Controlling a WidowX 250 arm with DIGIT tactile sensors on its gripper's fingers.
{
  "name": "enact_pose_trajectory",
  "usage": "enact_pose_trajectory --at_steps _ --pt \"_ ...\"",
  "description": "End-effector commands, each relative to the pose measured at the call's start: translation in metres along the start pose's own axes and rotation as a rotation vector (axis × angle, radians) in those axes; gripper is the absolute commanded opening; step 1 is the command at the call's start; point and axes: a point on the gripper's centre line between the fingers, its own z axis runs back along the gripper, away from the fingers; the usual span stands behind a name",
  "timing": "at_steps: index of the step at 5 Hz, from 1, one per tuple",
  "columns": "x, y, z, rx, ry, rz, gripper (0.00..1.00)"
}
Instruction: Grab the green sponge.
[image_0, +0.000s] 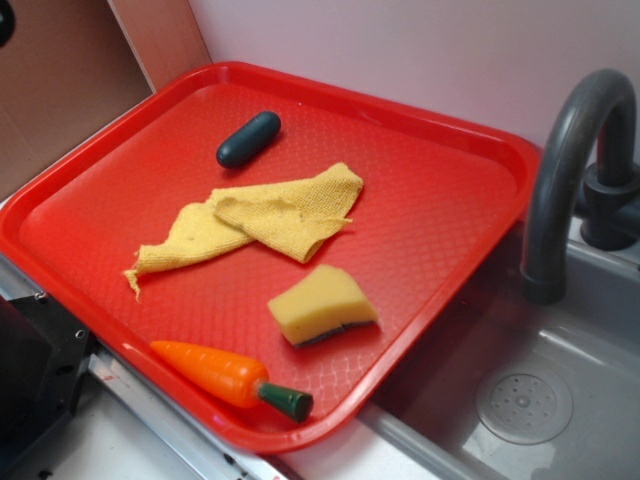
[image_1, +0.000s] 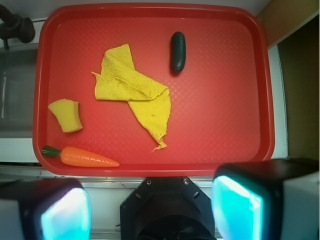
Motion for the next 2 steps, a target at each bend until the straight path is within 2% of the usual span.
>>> enact_pose_trajectory --at_steps 1,2 --pt "0.0 0.0 0.0 0.0 0.0 0.0 1.0" --pt "0.005 -0.033 -0.014 -0.048 -0.077 0.068 1.0"
